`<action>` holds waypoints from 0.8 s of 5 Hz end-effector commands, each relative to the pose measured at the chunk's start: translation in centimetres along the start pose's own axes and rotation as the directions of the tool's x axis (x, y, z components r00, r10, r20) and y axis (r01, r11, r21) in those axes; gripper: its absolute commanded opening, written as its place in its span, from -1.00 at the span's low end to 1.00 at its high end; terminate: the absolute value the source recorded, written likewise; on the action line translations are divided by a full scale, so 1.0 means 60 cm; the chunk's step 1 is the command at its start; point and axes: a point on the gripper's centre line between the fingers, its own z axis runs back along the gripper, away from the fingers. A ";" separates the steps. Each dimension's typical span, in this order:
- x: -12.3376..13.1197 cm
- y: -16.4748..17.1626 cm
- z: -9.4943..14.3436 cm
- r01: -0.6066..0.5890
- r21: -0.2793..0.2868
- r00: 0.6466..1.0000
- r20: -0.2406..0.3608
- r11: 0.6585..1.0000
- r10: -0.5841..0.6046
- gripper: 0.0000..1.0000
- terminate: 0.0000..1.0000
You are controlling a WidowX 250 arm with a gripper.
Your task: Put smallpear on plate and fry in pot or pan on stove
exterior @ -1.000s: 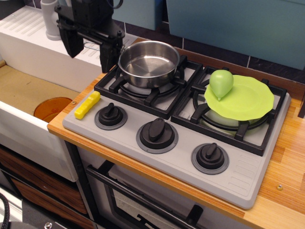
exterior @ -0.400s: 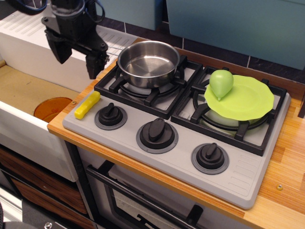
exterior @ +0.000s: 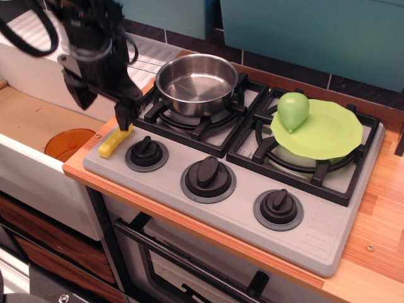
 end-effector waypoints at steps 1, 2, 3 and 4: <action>0.001 -0.005 -0.018 -0.016 0.004 0.999 0.035 1.000 0.016 1.00 -1.00; -0.005 -0.013 -0.028 -0.031 0.009 0.999 0.027 0.999 0.031 1.00 -1.00; -0.007 -0.022 -0.034 -0.043 0.011 0.999 0.012 0.999 0.043 -1.00 -1.00; -0.005 -0.028 -0.032 -0.049 0.006 0.999 -0.005 0.999 0.050 -1.00 -1.00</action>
